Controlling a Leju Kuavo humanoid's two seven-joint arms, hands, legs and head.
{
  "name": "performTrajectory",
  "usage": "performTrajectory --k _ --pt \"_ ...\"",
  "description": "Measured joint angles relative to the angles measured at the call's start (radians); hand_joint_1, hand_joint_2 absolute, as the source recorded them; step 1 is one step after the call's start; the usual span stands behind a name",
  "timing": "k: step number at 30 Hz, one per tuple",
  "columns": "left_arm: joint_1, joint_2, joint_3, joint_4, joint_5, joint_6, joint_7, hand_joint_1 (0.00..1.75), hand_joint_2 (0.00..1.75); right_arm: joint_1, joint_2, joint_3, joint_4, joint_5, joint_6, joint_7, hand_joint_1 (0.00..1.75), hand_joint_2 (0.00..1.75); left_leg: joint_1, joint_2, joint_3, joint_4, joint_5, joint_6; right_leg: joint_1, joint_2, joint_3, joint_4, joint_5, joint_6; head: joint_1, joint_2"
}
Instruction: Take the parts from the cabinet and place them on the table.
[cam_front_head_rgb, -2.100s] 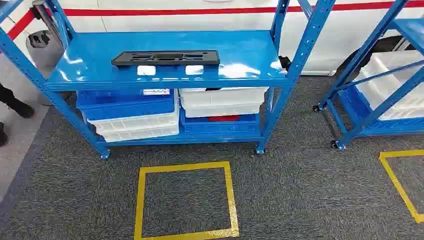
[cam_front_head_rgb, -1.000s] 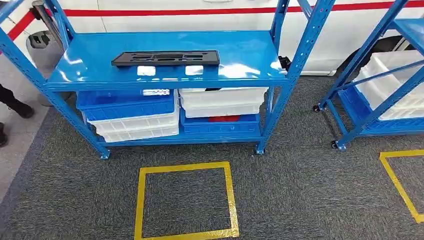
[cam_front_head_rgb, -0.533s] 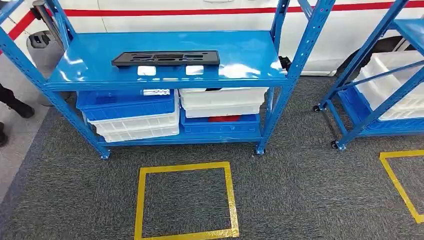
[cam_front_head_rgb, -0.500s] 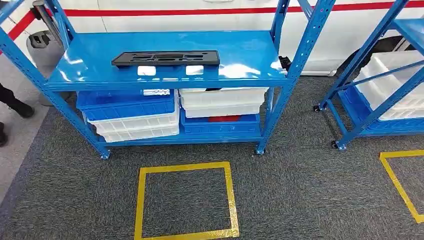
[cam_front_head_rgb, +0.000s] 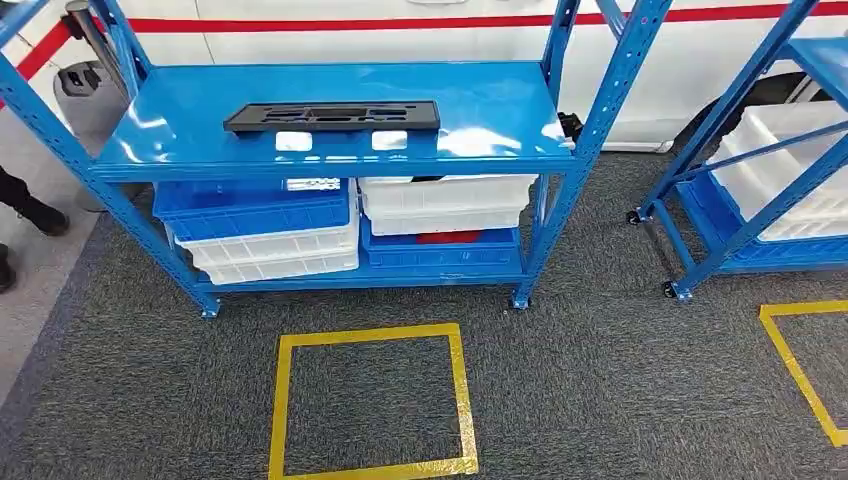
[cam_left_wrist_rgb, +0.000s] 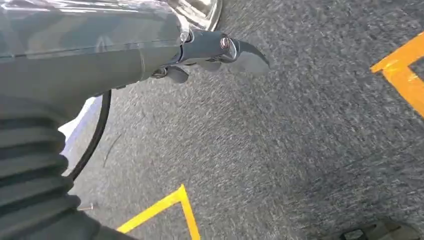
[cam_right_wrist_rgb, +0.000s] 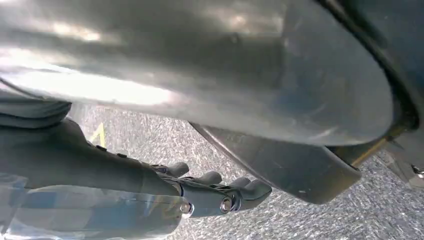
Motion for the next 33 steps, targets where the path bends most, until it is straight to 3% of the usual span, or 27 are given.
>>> performTrajectory --k 7,17,21,33 --pt "0.000 0.003 0.017 0.000 0.015 -0.008 0.004 0.00 0.00 -0.001 0.000 0.005 0.000 0.000 0.000 0.007 0.00 0.00 0.000 0.000 0.000 0.000 0.000 0.000 0.000 0.000 0.000 0.000 0.000 0.000 0.000 0.000" --pt "0.011 -0.003 0.027 0.000 -0.015 -0.077 -0.005 0.00 0.00 0.028 -0.005 0.000 0.002 -0.023 0.000 0.010 0.00 0.00 0.000 0.000 0.000 0.000 0.000 0.000 0.000 0.000 -0.001 0.000 0.000 0.000 0.000 0.000" --pt "-0.004 -0.019 0.024 0.000 -0.044 -0.097 0.021 0.00 0.00 0.034 -0.008 -0.020 0.002 -0.049 -0.008 0.047 0.00 0.00 0.000 0.000 0.000 0.000 0.000 0.000 0.000 0.000 -0.001 0.000 0.000 0.000 0.000 0.000" --pt "-0.031 -0.049 0.008 0.000 -0.072 -0.060 -0.001 0.00 0.00 0.043 -0.001 -0.086 0.002 -0.092 -0.058 0.079 0.00 0.00 0.000 0.000 0.001 0.000 0.000 0.000 0.000 0.000 0.000 0.000 0.000 0.000 0.000 0.000"
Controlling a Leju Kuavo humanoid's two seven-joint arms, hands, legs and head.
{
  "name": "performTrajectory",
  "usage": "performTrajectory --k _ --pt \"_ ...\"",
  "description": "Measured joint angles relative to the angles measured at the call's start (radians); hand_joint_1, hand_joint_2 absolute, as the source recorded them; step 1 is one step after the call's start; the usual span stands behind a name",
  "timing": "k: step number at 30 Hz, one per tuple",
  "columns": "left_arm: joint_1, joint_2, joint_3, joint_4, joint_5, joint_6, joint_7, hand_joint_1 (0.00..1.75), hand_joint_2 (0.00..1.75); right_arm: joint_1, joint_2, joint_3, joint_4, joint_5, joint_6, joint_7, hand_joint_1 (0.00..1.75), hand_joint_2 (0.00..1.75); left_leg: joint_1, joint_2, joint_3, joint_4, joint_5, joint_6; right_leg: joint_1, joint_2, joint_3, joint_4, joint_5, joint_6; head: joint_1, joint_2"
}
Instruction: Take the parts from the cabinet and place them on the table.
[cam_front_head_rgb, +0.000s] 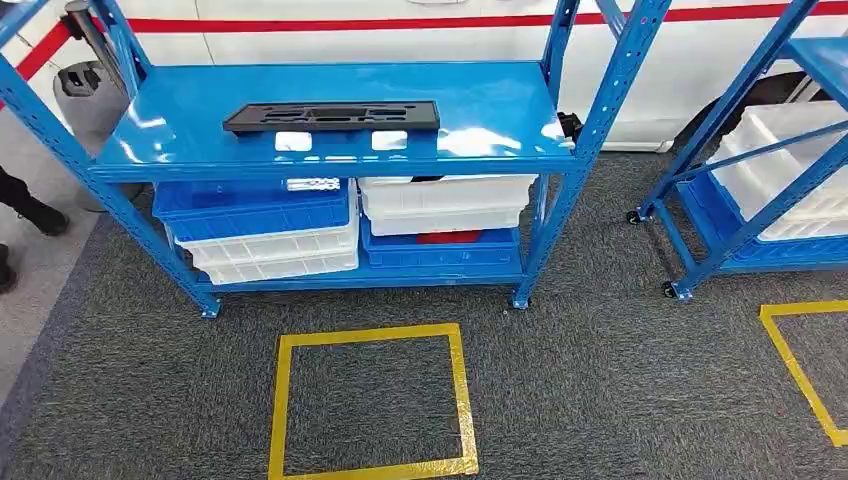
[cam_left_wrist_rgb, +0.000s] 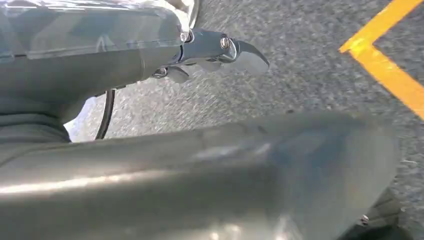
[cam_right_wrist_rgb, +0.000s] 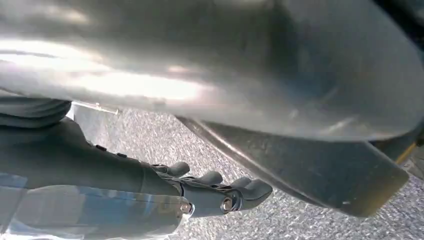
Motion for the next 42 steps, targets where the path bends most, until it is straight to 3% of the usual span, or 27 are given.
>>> performTrajectory --k 4,11,16,20,28,30,31,32,33,34,35,36,37,38,40,41,42 --pt "-0.007 -0.004 -0.010 0.000 -0.013 -0.007 -0.003 0.00 0.00 0.001 0.006 -0.010 0.000 0.000 -0.006 0.005 0.00 0.00 0.000 0.000 0.000 0.000 0.000 0.000 0.000 0.000 0.000 0.000 0.000 0.000 0.000 0.000" --pt "-0.007 -0.002 -0.017 0.000 0.014 -0.117 0.037 0.00 0.00 0.001 0.014 -0.012 0.000 0.039 0.003 0.004 0.00 0.00 0.000 0.000 0.000 0.000 0.000 0.000 0.000 0.000 0.000 0.000 0.000 0.000 0.000 0.000" --pt "0.020 0.019 0.029 0.000 0.108 -0.112 0.013 0.00 0.00 -0.002 0.016 0.011 0.000 0.115 0.025 -0.024 0.00 0.00 -0.001 0.000 -0.001 0.000 -0.001 0.000 -0.001 0.000 0.000 0.000 0.000 0.000 0.000 0.000" --pt "0.043 0.036 0.061 0.000 0.121 -0.121 -0.013 0.00 0.00 -0.022 0.012 0.028 0.000 0.133 0.074 -0.003 0.00 0.00 -0.003 0.000 -0.001 0.001 -0.002 0.002 -0.002 0.000 0.000 -0.001 0.000 0.001 0.000 0.000" --pt "0.031 0.046 0.067 0.000 0.095 -0.157 0.009 0.00 0.00 -0.022 0.010 0.032 0.001 0.136 0.087 0.003 0.00 0.00 -0.014 0.000 -0.001 0.005 -0.003 0.016 -0.010 0.003 0.004 -0.009 0.002 0.017 0.000 0.000" --pt "0.029 0.046 0.067 0.000 0.093 -0.157 0.011 0.00 0.00 -0.020 0.010 0.032 0.002 0.136 0.087 0.002 0.00 0.00 -0.008 0.002 0.000 -0.003 -0.009 0.028 -0.008 -0.001 0.004 0.009 0.012 0.025 0.000 0.000" --pt "0.029 0.045 0.067 0.000 0.093 -0.158 0.013 0.00 0.00 -0.022 0.009 0.032 0.001 0.136 0.085 0.001 0.00 0.00 -0.004 0.007 0.013 -0.009 -0.018 0.038 -0.009 -0.007 -0.002 0.028 0.004 0.025 0.000 0.000" --pt "0.030 0.046 0.067 0.000 0.092 -0.161 0.016 0.00 0.00 -0.021 0.009 0.032 0.001 0.137 0.084 -0.002 0.00 0.00 -0.004 0.014 0.023 -0.010 -0.024 0.045 -0.006 -0.030 -0.014 0.062 -0.012 0.021 0.000 0.000" --pt "0.031 0.046 0.067 0.000 0.092 -0.162 0.018 0.00 0.00 -0.021 0.009 0.032 0.001 0.137 0.083 -0.002 0.00 0.00 -0.006 0.016 0.027 -0.010 -0.029 0.046 -0.001 -0.041 -0.037 0.107 -0.036 0.020 0.000 0.000" --pt "0.031 0.047 0.068 0.000 0.091 -0.164 0.021 0.00 0.00 -0.023 0.008 0.032 0.001 0.138 0.081 -0.011 0.00 0.00 -0.006 0.024 0.033 -0.009 -0.034 0.046 0.002 -0.049 -0.086 0.200 -0.081 0.023 0.000 0.000" --pt "0.033 0.047 0.068 0.000 0.091 -0.166 0.023 0.00 0.00 -0.025 0.007 0.031 0.001 0.139 0.081 -0.016 0.00 0.00 -0.008 0.030 0.039 -0.009 -0.040 0.045 0.004 -0.050 -0.121 0.267 -0.109 0.023 0.000 0.000" --pt "0.034 0.046 0.069 0.000 0.091 -0.167 0.025 0.00 0.00 -0.027 0.007 0.031 0.001 0.140 0.080 -0.017 0.00 0.00 -0.008 0.035 0.046 -0.009 -0.046 0.043 0.005 -0.051 -0.141 0.309 -0.122 0.021 0.000 0.000" --pt "0.034 0.046 0.069 0.000 0.091 -0.167 0.026 0.00 0.00 -0.028 0.007 0.031 0.001 0.141 0.080 -0.018 0.00 0.00 -0.008 0.038 0.057 -0.009 -0.053 0.039 0.006 -0.053 -0.141 0.307 -0.109 0.019 0.000 0.000" --pt "0.035 0.047 0.069 0.000 0.091 -0.167 0.027 0.00 0.00 -0.028 0.007 0.031 0.001 0.144 0.080 -0.017 0.00 0.00 -0.008 0.039 0.070 -0.008 -0.061 0.035 0.008 -0.055 -0.116 0.258 -0.071 0.014 0.000 0.000" --pt "0.035 0.045 0.069 0.000 0.091 -0.163 0.028 0.00 0.00 -0.024 0.007 0.032 0.001 0.150 0.080 -0.015 0.00 0.00 -0.008 0.039 0.103 -0.008 -0.081 0.029 0.012 -0.063 -0.044 0.090 0.022 -0.002 0.000 0.000" --pt "0.041 0.045 0.070 0.000 0.091 -0.162 0.028 0.00 0.00 -0.019 0.006 0.032 0.003 0.154 0.081 -0.013 0.00 0.00 -0.006 0.041 0.109 -0.011 -0.086 0.026 0.019 -0.070 -0.029 0.062 0.026 -0.013 0.000 0.000" --pt "0.039 0.045 0.071 0.000 0.092 -0.161 0.028 0.00 0.00 -0.020 0.005 0.032 0.004 0.156 0.082 -0.013 0.00 0.00 -0.007 0.043 0.116 -0.011 -0.090 0.019 0.026 -0.070 -0.040 0.050 0.017 -0.015 0.000 0.000"
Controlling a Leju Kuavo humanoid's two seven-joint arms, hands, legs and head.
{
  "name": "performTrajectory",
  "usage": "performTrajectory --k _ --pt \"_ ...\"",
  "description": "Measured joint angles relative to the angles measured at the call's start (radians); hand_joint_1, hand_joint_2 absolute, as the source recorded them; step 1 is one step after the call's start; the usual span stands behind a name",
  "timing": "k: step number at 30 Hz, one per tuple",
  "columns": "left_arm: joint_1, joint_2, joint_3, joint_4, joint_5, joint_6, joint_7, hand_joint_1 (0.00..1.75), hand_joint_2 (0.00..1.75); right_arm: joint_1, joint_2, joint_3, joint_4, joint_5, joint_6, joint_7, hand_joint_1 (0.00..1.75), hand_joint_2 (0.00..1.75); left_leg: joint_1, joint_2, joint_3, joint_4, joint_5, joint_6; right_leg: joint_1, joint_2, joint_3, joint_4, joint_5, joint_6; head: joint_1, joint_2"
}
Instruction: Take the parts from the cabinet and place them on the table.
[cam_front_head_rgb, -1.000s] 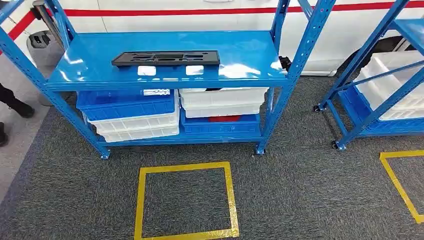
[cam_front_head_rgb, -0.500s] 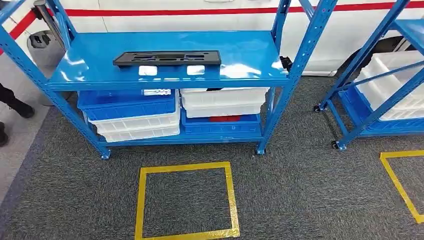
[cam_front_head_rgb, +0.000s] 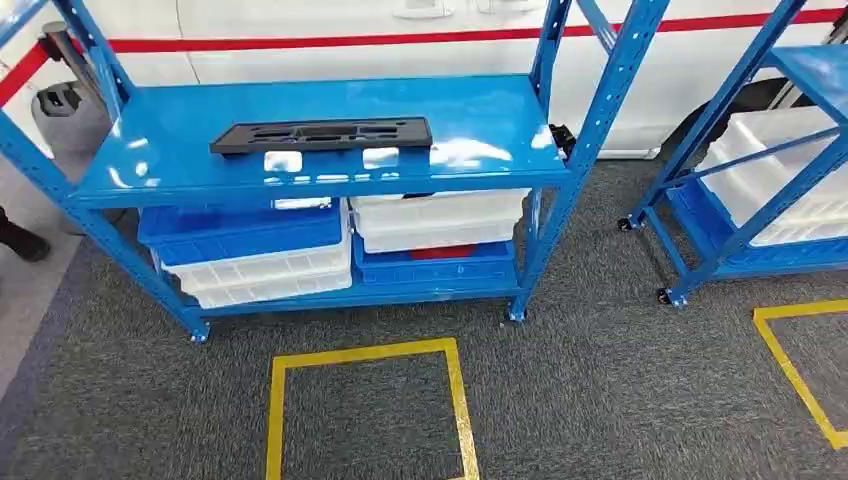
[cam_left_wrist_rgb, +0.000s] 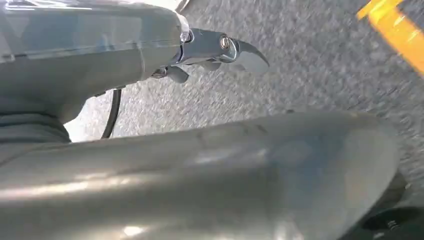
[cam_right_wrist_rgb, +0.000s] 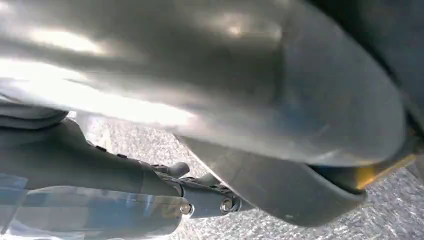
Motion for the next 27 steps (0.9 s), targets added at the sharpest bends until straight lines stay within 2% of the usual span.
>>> performTrajectory --k 1,2,3,4,5,6,8,9,10,11,12,13,14,15,16,17,19,20,21,22,23,24,25,26,27 --pt "0.000 0.000 0.002 0.000 0.002 0.002 0.000 0.00 0.00 0.000 0.000 0.000 0.000 0.003 0.002 0.003 0.00 0.00 0.002 0.002 -0.003 -0.003 -0.005 -0.008 0.003 0.000 0.013 -0.030 -0.012 -0.008 0.001 0.000" --pt "0.000 0.000 0.005 0.000 0.003 0.005 0.002 0.00 0.00 0.000 0.000 0.000 0.000 0.005 0.003 0.003 0.00 0.00 0.002 0.006 0.015 -0.008 -0.004 -0.015 0.004 0.001 0.017 -0.032 -0.010 -0.015 0.000 0.000" --pt "-0.001 0.000 0.007 0.000 0.004 0.008 0.002 0.00 0.00 -0.002 0.000 0.001 0.000 0.008 0.004 0.005 0.00 0.00 0.001 0.005 0.015 -0.004 0.006 -0.023 0.005 0.002 0.027 -0.037 -0.016 -0.025 0.000 0.000" --pt "-0.003 0.001 0.007 0.000 0.004 0.013 0.002 0.00 0.00 -0.003 0.002 0.001 0.000 0.011 0.005 0.006 0.00 0.00 -0.002 0.005 0.006 0.022 0.016 -0.031 -0.006 0.006 0.049 -0.058 -0.018 -0.028 0.000 0.000" --pt "-0.003 0.001 0.007 0.000 0.003 0.018 0.002 0.00 0.00 -0.003 0.002 0.002 0.000 0.013 0.005 0.007 0.00 0.00 0.003 0.002 -0.016 0.070 0.031 -0.037 -0.009 0.006 0.070 -0.072 -0.020 -0.033 0.000 0.000" --pt "-0.004 0.001 0.008 0.000 0.003 0.019 0.002 0.00 0.00 -0.003 0.001 0.002 0.000 0.016 0.006 0.008 0.00 0.00 0.006 0.002 -0.054 0.132 0.027 -0.041 -0.011 0.004 0.084 -0.081 -0.024 -0.039 0.000 0.000" --pt "-0.002 0.001 0.008 0.000 0.003 0.020 0.003 0.00 0.00 -0.003 0.001 0.002 0.001 0.020 0.006 0.008 0.00 0.00 0.016 0.002 -0.136 0.239 -0.031 -0.057 -0.012 0.006 0.104 -0.088 -0.040 -0.040 0.000 0.000" --pt "0.000 0.001 0.008 0.000 0.002 0.021 0.006 0.00 0.00 -0.002 0.001 0.002 0.001 0.021 0.006 0.008 0.00 0.00 0.021 0.002 -0.174 0.273 -0.071 -0.063 -0.014 0.009 0.116 -0.088 -0.050 -0.038 0.000 0.000" --pt "0.003 0.002 0.008 0.000 0.002 0.022 0.008 0.00 0.00 0.000 0.001 0.002 0.001 0.021 0.006 0.008 0.00 0.00 0.025 0.002 -0.196 0.273 -0.081 -0.067 -0.017 0.013 0.131 -0.087 -0.061 -0.035 0.000 0.000" --pt "0.004 0.002 0.008 0.000 0.002 0.022 0.008 0.00 0.00 0.001 0.001 0.002 0.001 0.021 0.006 0.008 0.00 0.00 0.030 0.002 -0.201 0.242 -0.060 -0.069 -0.020 0.015 0.146 -0.087 -0.072 -0.031 0.000 0.000" --pt "0.005 0.003 0.008 0.000 0.000 0.023 0.008 0.00 0.00 0.001 0.001 0.002 0.001 0.021 0.006 0.008 0.00 0.00 0.034 0.002 -0.192 0.179 -0.005 -0.073 -0.025 0.018 0.163 -0.087 -0.085 -0.026 0.000 0.000" --pt "0.005 0.003 0.008 0.000 -0.001 0.024 0.008 0.00 0.00 0.001 0.001 0.002 0.001 0.021 0.006 0.008 0.00 0.00 0.037 0.002 -0.178 0.111 0.057 -0.075 -0.029 0.019 0.177 -0.086 -0.095 -0.021 0.000 0.000" --pt "0.008 0.003 0.008 0.000 -0.005 0.027 0.008 0.00 0.00 0.005 0.001 0.002 0.001 0.021 0.006 0.009 0.00 0.00 0.041 0.002 -0.162 0.021 0.151 -0.080 -0.029 0.019 0.186 -0.086 -0.110 -0.012 0.000 0.000" --pt "0.009 0.003 0.008 0.003 -0.009 0.027 0.010 0.00 0.00 0.003 0.000 0.002 0.004 0.021 0.006 0.012 0.00 0.00 0.037 0.002 -0.177 0.019 0.133 -0.076 -0.029 0.021 0.192 -0.075 -0.118 -0.004 0.000 0.000" --pt "0.004 0.003 0.008 0.003 -0.010 0.030 0.010 0.00 0.00 0.000 0.000 0.002 0.004 0.021 0.006 0.012 0.00 0.00 0.029 0.002 -0.176 0.023 0.132 -0.055 -0.028 0.021 0.182 -0.078 -0.122 0.004 0.000 0.000" --pt "0.001 0.003 0.008 0.003 -0.010 0.032 0.011 0.00 0.00 0.002 0.000 0.002 0.004 0.021 0.006 0.012 0.00 0.00 0.029 -0.001 -0.178 0.024 0.142 -0.045 -0.026 0.019 0.183 -0.081 -0.126 0.011 0.000 0.000" --pt "0.005 0.003 0.009 0.003 -0.010 0.032 0.014 0.00 0.00 0.000 0.000 0.002 0.004 0.021 0.005 0.012 0.00 0.00 0.028 -0.001 -0.174 0.020 0.137 -0.031 -0.030 0.020 0.193 -0.091 -0.131 0.024 0.000 0.000" --pt "0.005 0.003 0.009 0.002 -0.011 0.032 0.015 0.00 0.00 0.000 0.000 0.002 0.004 0.021 0.005 0.012 0.00 0.00 0.031 -0.001 -0.165 0.011 0.137 -0.024 -0.033 0.015 0.195 -0.075 -0.145 0.027 0.000 0.000" --pt "0.002 0.003 0.010 0.002 -0.011 0.033 0.014 0.00 0.00 0.001 0.000 0.002 0.004 0.021 0.005 0.012 0.00 0.00 0.030 0.000 -0.159 0.007 0.134 -0.019 -0.033 0.012 0.171 -0.029 -0.168 0.027 0.000 0.000" --pt "0.000 0.003 0.010 0.002 -0.011 0.033 0.014 0.00 0.00 0.001 0.000 0.001 0.004 0.021 0.005 0.012 0.00 0.00 0.029 0.000 -0.157 0.007 0.130 -0.013 -0.030 0.012 0.131 0.042 -0.198 0.027 0.000 0.000" --pt "-0.003 0.003 0.010 0.002 -0.011 0.033 0.014 0.00 0.00 0.001 0.000 0.002 0.004 0.021 0.005 0.012 0.00 0.00 0.027 0.000 -0.153 0.007 0.126 -0.008 -0.027 0.012 0.076 0.136 -0.233 0.027 0.000 0.000" --pt "-0.004 0.003 0.009 0.002 -0.011 0.032 0.014 0.00 0.00 0.001 0.000 0.001 0.004 0.019 0.005 0.006 0.00 0.00 0.025 0.001 -0.149 0.007 0.122 -0.004 -0.024 0.012 0.030 0.208 -0.251 0.027 0.000 0.000" --pt "-0.004 0.003 0.010 0.002 -0.011 0.032 0.016 0.00 0.00 0.000 0.000 0.001 0.004 0.018 0.005 0.004 0.00 0.00 0.022 0.001 -0.143 0.007 0.118 -0.003 -0.021 0.012 0.006 0.240 -0.245 0.026 0.000 0.000" --pt "-0.004 0.003 0.010 0.002 -0.011 0.031 0.016 0.00 0.00 -0.002 0.000 0.001 0.004 0.018 0.005 0.004 0.00 0.00 0.019 0.000 -0.136 0.007 0.114 -0.002 -0.019 0.012 0.008 0.221 -0.210 0.021 0.000 0.000" --pt "-0.004 0.003 0.010 0.002 -0.012 0.031 0.016 0.00 0.00 -0.002 0.000 0.001 0.004 0.018 0.005 0.005 0.00 0.00 0.016 -0.002 -0.128 0.007 0.110 -0.001 -0.016 0.011 0.027 0.165 -0.161 0.014 0.000 0.000"
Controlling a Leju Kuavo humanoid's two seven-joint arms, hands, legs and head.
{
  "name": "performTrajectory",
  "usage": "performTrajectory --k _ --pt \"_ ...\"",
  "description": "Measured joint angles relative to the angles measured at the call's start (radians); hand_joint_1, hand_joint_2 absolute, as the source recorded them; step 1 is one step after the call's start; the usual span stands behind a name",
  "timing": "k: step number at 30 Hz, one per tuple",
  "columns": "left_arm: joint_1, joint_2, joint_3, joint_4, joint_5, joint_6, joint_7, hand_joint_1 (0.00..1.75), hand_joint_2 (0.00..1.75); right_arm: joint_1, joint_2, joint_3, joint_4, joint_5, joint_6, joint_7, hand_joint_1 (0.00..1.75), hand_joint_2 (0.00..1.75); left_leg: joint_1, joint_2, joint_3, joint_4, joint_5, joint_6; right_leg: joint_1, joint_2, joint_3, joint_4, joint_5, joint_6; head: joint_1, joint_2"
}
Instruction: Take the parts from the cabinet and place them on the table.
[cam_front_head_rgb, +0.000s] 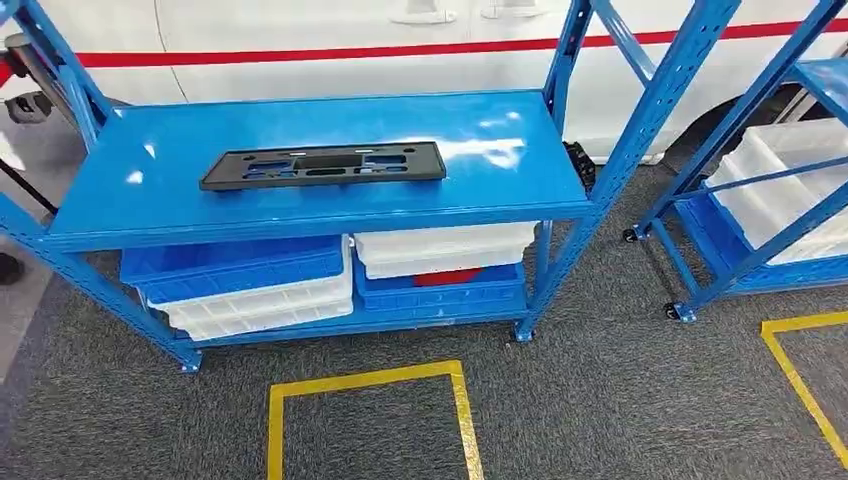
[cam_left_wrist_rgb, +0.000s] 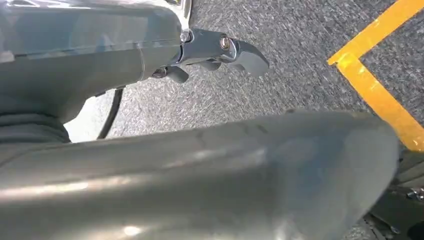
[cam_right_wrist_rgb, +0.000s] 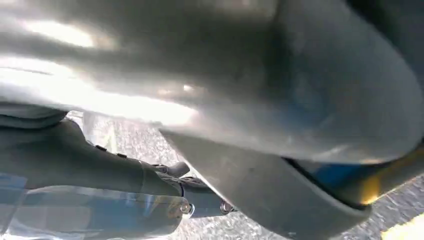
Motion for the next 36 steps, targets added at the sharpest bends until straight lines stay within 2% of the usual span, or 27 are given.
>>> performTrajectory --k 2,3,4,6,7,10,15,19,20,21,23,24,26,27,28,29,31,32,33,34,35,36 --pt "0.000 -0.001 0.000 0.000 -0.002 0.000 0.000 0.00 0.00 0.001 0.000 0.000 0.000 0.001 0.000 0.001 0.00 0.00 -0.006 -0.003 0.014 0.000 -0.007 -0.001 0.010 -0.002 0.058 -0.168 0.105 -0.024 0.000 0.000" --pt "0.002 -0.002 0.000 0.000 -0.005 0.000 -0.003 0.00 0.00 0.002 -0.001 0.000 0.000 0.001 0.000 0.001 0.00 0.00 -0.005 -0.003 0.009 -0.001 -0.008 -0.003 0.016 -0.005 0.069 -0.191 0.102 -0.038 0.000 0.000" --pt "0.000 -0.003 0.000 0.001 -0.008 0.001 -0.010 0.00 0.00 0.001 -0.006 0.000 0.000 0.002 0.000 0.002 0.00 0.00 -0.013 -0.005 0.008 0.006 -0.011 -0.009 0.018 -0.007 0.073 -0.223 0.097 -0.038 0.000 0.000" --pt "-0.002 -0.003 0.000 0.001 -0.008 0.004 -0.014 0.00 0.00 0.004 -0.005 0.000 0.000 0.003 -0.001 0.002 0.00 0.00 -0.009 -0.003 0.002 0.005 -0.010 -0.016 0.017 -0.004 0.069 -0.228 0.101 -0.031 0.000 0.000" --pt "-0.001 -0.001 0.000 0.001 -0.008 0.003 -0.014 0.00 0.00 0.007 -0.004 0.000 0.000 0.003 -0.001 0.000 0.00 0.00 -0.012 -0.002 0.004 0.001 -0.008 -0.014 0.017 -0.002 0.069 -0.230 0.102 -0.027 0.000 0.000" --pt "0.001 -0.001 0.000 0.001 -0.015 0.002 -0.018 0.00 0.00 0.009 -0.004 0.000 0.000 0.005 -0.001 0.000 0.00 0.00 -0.011 0.000 0.010 -0.002 -0.008 -0.017 0.018 -0.002 0.073 -0.229 0.100 -0.030 0.000 0.000" --pt "0.003 0.000 0.000 0.001 -0.018 0.001 -0.032 0.00 0.00 0.010 -0.004 -0.002 0.000 0.005 -0.002 -0.001 0.00 0.00 -0.012 -0.001 0.012 -0.001 -0.011 -0.014 0.016 -0.002 0.074 -0.230 0.100 -0.029 0.000 0.000" --pt "0.003 0.000 0.000 0.001 -0.018 0.000 -0.032 0.00 0.00 0.010 -0.004 -0.002 0.000 0.005 0.000 -0.002 0.00 0.00 -0.016 -0.001 0.011 -0.002 -0.014 -0.009 0.012 -0.003 0.075 -0.232 0.098 -0.025 0.000 0.000" --pt "0.004 0.000 0.000 0.001 -0.018 0.000 -0.032 0.00 0.00 0.011 -0.004 -0.002 0.000 0.005 0.000 -0.002 0.00 0.00 -0.016 -0.001 0.008 -0.011 -0.012 -0.006 0.012 -0.003 0.078 -0.218 0.108 -0.021 0.000 0.000" --pt "0.005 0.000 0.000 0.001 -0.018 -0.002 -0.032 0.00 0.00 0.012 -0.004 -0.002 0.000 0.005 0.000 -0.003 0.00 0.00 -0.010 -0.004 0.016 -0.022 -0.026 0.003 0.012 -0.004 0.077 -0.210 0.114 -0.015 0.000 0.000" --pt "0.006 -0.001 0.000 0.001 -0.018 -0.002 -0.031 0.00 0.00 0.013 -0.008 -0.003 0.000 0.006 0.000 -0.005 0.00 0.00 -0.005 -0.005 0.043 -0.033 -0.032 0.011 0.011 -0.003 0.057 -0.165 0.097 -0.009 0.000 0.000" --pt "0.006 -0.001 0.001 0.001 -0.018 -0.002 -0.031 0.00 0.00 0.012 -0.008 -0.003 0.000 0.006 0.001 -0.008 0.00 0.00 -0.004 -0.004 0.050 -0.033 -0.036 0.014 0.010 -0.003 0.029 -0.115 0.068 -0.006 0.001 0.000" --pt "0.009 -0.001 0.001 0.001 -0.018 -0.002 -0.031 0.00 0.00 0.010 -0.011 -0.004 -0.001 0.006 0.001 -0.019 0.00 0.00 -0.004 -0.002 0.063 -0.033 -0.046 0.013 0.008 -0.002 -0.052 0.032 -0.003 0.003 0.000 0.000" --pt "0.012 -0.001 0.002 0.001 -0.018 -0.002 -0.031 0.00 0.00 0.008 -0.011 -0.005 -0.002 0.006 0.000 -0.022 0.00 0.00 -0.003 -0.002 0.070 -0.032 -0.051 0.011 0.008 -0.003 -0.075 0.075 -0.014 0.008 0.000 0.000" --pt "0.016 -0.001 0.002 0.001 -0.018 -0.002 -0.031 0.00 0.00 0.006 -0.013 -0.008 -0.003 0.006 0.000 -0.023 0.00 0.00 0.000 -0.001 0.081 -0.032 -0.058 0.007 0.006 -0.003 -0.082 0.086 0.000 0.013 0.000 0.000" --pt "0.018 -0.001 0.002 0.001 -0.018 -0.002 -0.031 0.00 0.00 0.006 -0.014 -0.009 -0.003 0.006 0.000 -0.022 0.00 0.00 0.003 -0.002 0.094 -0.031 -0.066 0.001 0.002 -0.004 -0.066 0.045 0.036 0.016 0.000 0.000" --pt "0.020 -0.002 0.002 0.001 -0.019 -0.002 -0.031 0.00 0.00 0.011 -0.016 -0.010 -0.003 0.006 0.000 -0.019 0.00 0.00 0.011 -0.005 0.126 -0.030 -0.086 -0.012 -0.009 -0.009 -0.005 -0.111 0.127 0.024 0.000 0.000" --pt "0.023 -0.002 0.002 0.001 -0.021 -0.002 -0.032 0.00 0.00 0.017 -0.017 -0.011 -0.002 0.006 0.000 -0.018 0.00 0.00 0.010 -0.004 0.130 -0.031 -0.097 -0.021 -0.015 -0.013 0.008 -0.179 0.173 0.026 0.000 0.000" --pt "0.021 -0.002 0.003 0.001 -0.021 -0.003 -0.032 0.00 0.00 0.017 -0.017 -0.011 0.000 0.006 -0.001 -0.018 0.00 0.00 0.010 -0.004 0.141 -0.027 -0.103 -0.029 -0.003 -0.016 0.004 -0.187 0.141 0.019 0.000 0.000" --pt "0.018 -0.002 0.003 0.001 -0.022 -0.003 -0.032 0.00 0.00 0.017 -0.017 -0.011 0.000 0.006 -0.002 -0.018 0.00 0.00 0.007 -0.003 0.136 -0.028 -0.107 -0.038 0.003 -0.019 0.007 -0.198 0.132 -0.009 0.001 0.000" --pt "0.019 -0.001 0.003 0.001 -0.023 -0.005 -0.031 0.00 0.00 0.018 -0.016 -0.012 -0.002 0.004 -0.005 -0.020 0.00 0.00 0.003 0.002 0.147 -0.035 -0.112 -0.045 0.000 -0.017 0.009 -0.206 0.130 -0.020 0.001 0.000" --pt "0.018 -0.001 0.003 0.001 -0.023 -0.006 -0.032 0.00 0.00 0.017 -0.016 -0.012 -0.002 0.005 -0.005 -0.019 0.00 0.00 0.004 0.002 0.148 -0.020 -0.103 -0.051 0.000 -0.013 0.017 -0.209 0.118 -0.030 0.001 0.000"
